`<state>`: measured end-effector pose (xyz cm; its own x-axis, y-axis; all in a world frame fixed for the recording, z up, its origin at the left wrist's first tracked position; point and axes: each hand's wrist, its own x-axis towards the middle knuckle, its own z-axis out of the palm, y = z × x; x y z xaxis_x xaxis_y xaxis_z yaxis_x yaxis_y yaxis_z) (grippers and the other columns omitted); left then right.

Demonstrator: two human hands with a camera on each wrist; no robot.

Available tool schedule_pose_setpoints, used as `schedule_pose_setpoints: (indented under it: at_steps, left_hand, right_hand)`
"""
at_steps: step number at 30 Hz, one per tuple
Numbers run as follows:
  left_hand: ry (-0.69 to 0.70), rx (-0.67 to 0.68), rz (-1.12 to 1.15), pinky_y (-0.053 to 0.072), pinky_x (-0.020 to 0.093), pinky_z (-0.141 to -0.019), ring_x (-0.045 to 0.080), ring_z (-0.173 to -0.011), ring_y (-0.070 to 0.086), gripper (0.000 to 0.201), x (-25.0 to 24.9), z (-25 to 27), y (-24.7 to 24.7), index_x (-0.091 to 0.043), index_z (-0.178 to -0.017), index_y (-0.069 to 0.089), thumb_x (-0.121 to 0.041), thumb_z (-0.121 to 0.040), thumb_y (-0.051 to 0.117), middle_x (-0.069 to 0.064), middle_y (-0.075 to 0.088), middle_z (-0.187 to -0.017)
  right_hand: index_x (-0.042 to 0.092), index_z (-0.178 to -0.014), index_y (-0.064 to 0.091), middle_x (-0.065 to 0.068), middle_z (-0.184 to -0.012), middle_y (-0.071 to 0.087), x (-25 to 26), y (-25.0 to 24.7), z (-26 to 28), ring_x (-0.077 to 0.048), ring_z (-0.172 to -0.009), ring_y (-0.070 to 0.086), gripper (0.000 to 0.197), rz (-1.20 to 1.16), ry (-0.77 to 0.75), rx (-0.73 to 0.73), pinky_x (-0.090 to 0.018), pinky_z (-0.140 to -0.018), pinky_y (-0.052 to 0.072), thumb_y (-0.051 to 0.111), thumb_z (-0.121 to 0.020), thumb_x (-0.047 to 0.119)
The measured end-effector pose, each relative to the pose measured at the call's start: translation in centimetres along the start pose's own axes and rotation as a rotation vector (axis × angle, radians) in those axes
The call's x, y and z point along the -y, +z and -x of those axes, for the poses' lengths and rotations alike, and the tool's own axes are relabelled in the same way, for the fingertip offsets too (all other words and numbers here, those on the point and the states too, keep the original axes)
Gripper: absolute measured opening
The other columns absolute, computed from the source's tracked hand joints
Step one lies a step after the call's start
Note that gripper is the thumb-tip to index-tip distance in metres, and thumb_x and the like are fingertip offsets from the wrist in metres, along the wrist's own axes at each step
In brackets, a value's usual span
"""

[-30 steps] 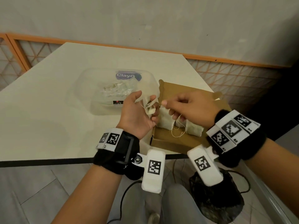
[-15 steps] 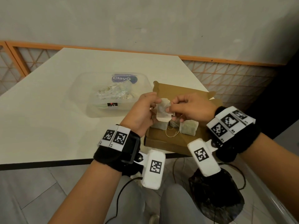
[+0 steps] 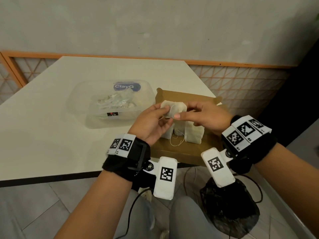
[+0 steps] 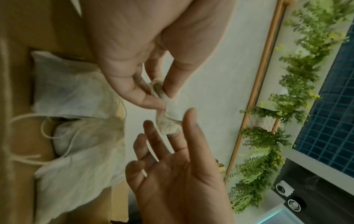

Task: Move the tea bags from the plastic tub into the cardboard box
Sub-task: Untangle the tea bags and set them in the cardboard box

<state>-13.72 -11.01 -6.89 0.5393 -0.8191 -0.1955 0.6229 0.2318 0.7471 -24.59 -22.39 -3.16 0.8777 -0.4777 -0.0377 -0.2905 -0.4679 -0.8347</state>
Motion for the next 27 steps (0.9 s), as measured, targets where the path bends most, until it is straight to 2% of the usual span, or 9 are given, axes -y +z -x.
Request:
schedule_pose_setpoints:
  at_steps: [4, 8, 11, 13, 15, 19, 21, 23, 27]
  left_hand:
    - [0.057, -0.056, 0.08, 0.057, 0.019, -0.064, 0.014, -0.078, 0.064, 0.008, 0.6, -0.3, 0.5, -0.007, -0.097, 0.055, -0.004, -0.096, 0.048, 0.008, 0.065, -0.091]
    - [0.067, -0.075, 0.09, 0.057, 0.024, -0.069, 0.017, -0.08, 0.065, 0.011, 1.2, -0.4, 0.6, -0.006, -0.101, 0.051, 0.002, -0.095, 0.046, 0.011, 0.063, -0.094]
    - [0.056, -0.069, -0.017, 0.057, 0.027, -0.073, 0.019, -0.084, 0.066, 0.022, 1.3, -0.2, 0.3, -0.01, -0.104, 0.05, 0.007, -0.09, 0.05, 0.011, 0.064, -0.1]
    - [0.095, -0.1, -0.11, 0.056, 0.029, -0.077, 0.018, -0.086, 0.064, 0.03, 1.1, 0.0, 0.2, -0.012, -0.111, 0.049, 0.006, -0.088, 0.054, 0.01, 0.064, -0.106]
    - [0.178, -0.142, -0.192, 0.053, 0.028, -0.081, 0.015, -0.09, 0.061, 0.032, 0.7, 0.2, 0.3, -0.013, -0.113, 0.049, 0.004, -0.087, 0.057, 0.007, 0.061, -0.109]
    - [0.321, -0.154, -0.465, 0.049, 0.025, -0.089, 0.007, -0.097, 0.059, 0.029, -0.1, 0.4, 0.7, -0.016, -0.112, 0.06, -0.004, -0.086, 0.064, -0.004, 0.062, -0.106]
    - [0.314, -0.117, -0.555, 0.048, 0.014, -0.075, -0.001, -0.087, 0.061, 0.027, -0.3, 0.5, 0.9, -0.015, -0.111, 0.063, -0.009, -0.085, 0.067, -0.005, 0.065, -0.1]
    - [0.28, -0.081, -0.595, 0.045, 0.007, -0.056, -0.007, -0.067, 0.062, 0.015, -0.3, 0.7, 1.1, -0.014, -0.099, 0.067, -0.009, -0.085, 0.067, -0.006, 0.066, -0.084]
    - [0.285, -0.07, -0.6, 0.043, 0.009, -0.049, -0.004, -0.052, 0.059, 0.013, -0.4, 1.0, 1.0, -0.013, -0.079, 0.069, -0.004, -0.086, 0.064, -0.006, 0.065, -0.064]
  right_hand:
    - [0.023, -0.088, 0.068, 0.006, -0.08, 0.065, -0.2, 0.4, -0.5, -0.004, -0.073, 0.059, 0.017, -0.133, -0.003, -0.095, -0.019, -0.061, 0.043, 0.072, -0.076, 0.034]
    - [0.005, -0.093, 0.066, 0.001, -0.07, 0.061, 0.0, 0.8, -0.8, 0.005, -0.049, 0.056, 0.01, -0.203, -0.064, -0.205, -0.006, -0.048, 0.039, 0.066, -0.083, 0.009]
    - [0.004, -0.095, 0.068, -0.001, -0.073, 0.063, -0.1, -0.1, -1.3, 0.006, -0.052, 0.056, 0.012, -0.049, -0.108, -0.247, -0.006, -0.053, 0.041, 0.063, -0.086, 0.011]
    - [0.008, -0.095, 0.071, -0.005, -0.081, 0.068, -0.3, -0.7, -1.6, -0.004, -0.068, 0.061, 0.014, 0.122, -0.111, -0.208, -0.019, -0.069, 0.05, 0.064, -0.086, 0.017]
    - [0.01, -0.095, 0.071, -0.003, -0.08, 0.068, -0.3, -1.2, -1.8, -0.013, -0.073, 0.06, 0.015, 0.254, -0.103, -0.158, -0.03, -0.08, 0.049, 0.067, -0.084, 0.019]
    - [0.01, -0.1, 0.069, 0.002, -0.079, 0.064, 0.6, -1.8, -1.7, -0.003, -0.067, 0.056, 0.02, 0.316, -0.119, -0.083, -0.015, -0.069, 0.044, 0.068, -0.082, 0.02]
    - [0.012, -0.099, 0.07, 0.008, -0.075, 0.063, 1.1, -2.0, -1.5, 0.0, -0.065, 0.054, 0.017, 0.319, -0.156, -0.066, -0.01, -0.066, 0.041, 0.067, -0.083, 0.02]
    - [0.015, -0.097, 0.07, 0.009, -0.073, 0.062, 1.4, -2.0, -1.3, 0.001, -0.065, 0.054, 0.014, 0.289, -0.183, -0.066, -0.009, -0.068, 0.042, 0.067, -0.084, 0.02]
    - [0.016, -0.098, 0.066, 0.003, -0.073, 0.062, 1.3, -2.2, -1.1, -0.007, -0.068, 0.054, 0.018, 0.175, -0.178, -0.05, -0.019, -0.073, 0.045, 0.069, -0.081, 0.017]
